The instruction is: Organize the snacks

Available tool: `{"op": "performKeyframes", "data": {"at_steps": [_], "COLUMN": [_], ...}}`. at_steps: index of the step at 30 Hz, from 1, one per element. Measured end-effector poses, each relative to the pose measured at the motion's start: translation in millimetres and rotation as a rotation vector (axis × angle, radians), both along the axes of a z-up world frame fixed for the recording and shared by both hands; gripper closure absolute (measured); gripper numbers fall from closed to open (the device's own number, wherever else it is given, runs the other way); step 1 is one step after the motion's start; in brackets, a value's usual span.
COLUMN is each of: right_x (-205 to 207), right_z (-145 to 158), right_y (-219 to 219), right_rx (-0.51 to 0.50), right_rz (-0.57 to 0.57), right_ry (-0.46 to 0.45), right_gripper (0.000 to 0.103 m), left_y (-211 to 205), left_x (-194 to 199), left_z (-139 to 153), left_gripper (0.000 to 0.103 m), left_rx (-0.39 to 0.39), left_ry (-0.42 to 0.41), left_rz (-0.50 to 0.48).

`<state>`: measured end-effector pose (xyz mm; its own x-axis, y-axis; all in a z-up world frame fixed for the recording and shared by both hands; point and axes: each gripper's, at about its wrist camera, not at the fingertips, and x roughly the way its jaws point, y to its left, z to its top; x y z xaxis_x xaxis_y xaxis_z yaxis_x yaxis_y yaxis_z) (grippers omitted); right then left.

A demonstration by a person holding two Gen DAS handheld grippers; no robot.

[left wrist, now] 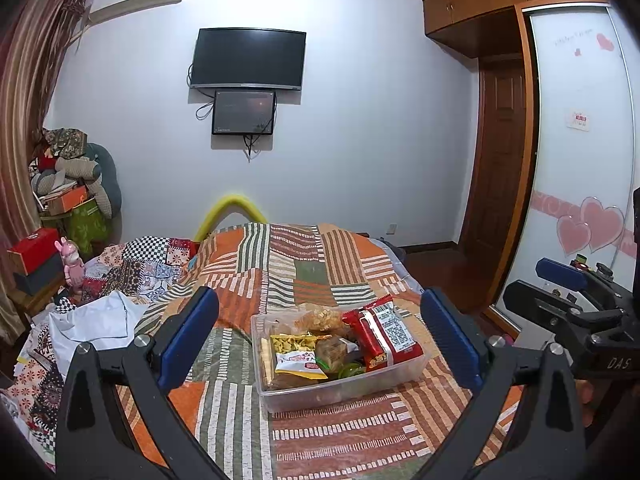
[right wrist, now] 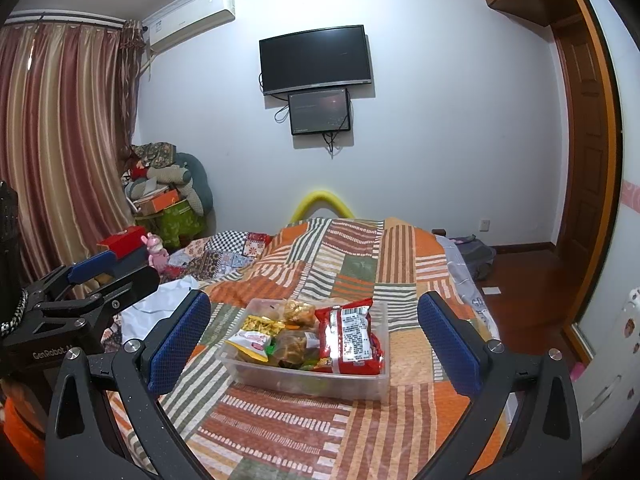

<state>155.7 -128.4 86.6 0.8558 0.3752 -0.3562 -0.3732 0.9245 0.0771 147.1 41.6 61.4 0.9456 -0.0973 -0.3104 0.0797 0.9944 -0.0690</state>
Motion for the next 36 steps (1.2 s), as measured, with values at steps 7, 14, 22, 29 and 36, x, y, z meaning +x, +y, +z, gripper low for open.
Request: {"op": "performKeyframes", "data": {"at_steps": [7, 14, 22, 29, 36], "right_x": [-0.1, 0.0, 0.5, 0.2, 2.1], "right_z": [0.7, 0.2, -0.8, -1.2, -2.2], "right_y": [0.1, 0.4, 1.1, 1.8, 0.5], "right_rx": [0.001, 0.0, -0.009, -0.009, -0.011], "right_rz": [0.0, 0.001, 0.005, 0.005, 0.002], "right_ry": [-0.001, 0.0, -0.003, -0.002, 0.001], "right_gripper": [0.0, 0.0, 0.0, 0.0, 0.0], "left_y": [-1.2, -1.9, -2.4, -1.4, -0.1], "left_x": [0.5, 0.0, -0.2, 2.1, 4.8], "left_z": [-0.8, -1.1, -0.4, -0.4, -3.3], "left_gripper": [0.001, 0.001, 0.001, 0.001, 0.001], "left_rx": [0.001, -0.001, -0.002, -0.012, -0.021], "left_ry": [0.003, 0.006, 0.007, 0.016, 0.019], "left_rz": [-0.006, -0.011, -0.015, -0.02, -0.014]}}
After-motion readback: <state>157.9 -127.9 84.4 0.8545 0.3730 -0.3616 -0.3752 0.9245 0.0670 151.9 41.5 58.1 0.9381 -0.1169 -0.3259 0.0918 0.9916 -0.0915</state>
